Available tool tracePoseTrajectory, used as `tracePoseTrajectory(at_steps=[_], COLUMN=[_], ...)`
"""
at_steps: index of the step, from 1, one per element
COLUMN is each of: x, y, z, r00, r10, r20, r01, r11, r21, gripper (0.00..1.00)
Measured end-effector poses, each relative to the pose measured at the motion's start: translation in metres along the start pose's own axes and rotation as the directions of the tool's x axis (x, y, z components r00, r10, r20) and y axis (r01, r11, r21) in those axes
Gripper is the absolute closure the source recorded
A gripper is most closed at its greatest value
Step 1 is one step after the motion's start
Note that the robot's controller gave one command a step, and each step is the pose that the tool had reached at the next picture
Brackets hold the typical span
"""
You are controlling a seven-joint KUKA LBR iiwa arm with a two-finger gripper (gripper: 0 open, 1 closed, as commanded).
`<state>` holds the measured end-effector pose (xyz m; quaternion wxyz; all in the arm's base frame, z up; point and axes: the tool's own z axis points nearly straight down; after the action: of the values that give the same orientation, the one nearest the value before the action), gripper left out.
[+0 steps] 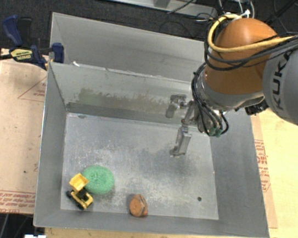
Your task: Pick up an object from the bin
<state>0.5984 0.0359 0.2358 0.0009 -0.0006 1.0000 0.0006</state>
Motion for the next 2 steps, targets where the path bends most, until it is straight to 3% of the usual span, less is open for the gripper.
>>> tracePoseTrajectory(at_steps=[1,2], x=[0.024,0.029], y=[0.027,0.036], z=[0.054,0.073], r00=[1.0,1.0], r10=[0.011,0.017], r20=[0.005,-0.006], r01=[-0.011,-0.017], r11=[1.0,1.0], r21=[0.0,-0.001], gripper=[0.0,0.0])
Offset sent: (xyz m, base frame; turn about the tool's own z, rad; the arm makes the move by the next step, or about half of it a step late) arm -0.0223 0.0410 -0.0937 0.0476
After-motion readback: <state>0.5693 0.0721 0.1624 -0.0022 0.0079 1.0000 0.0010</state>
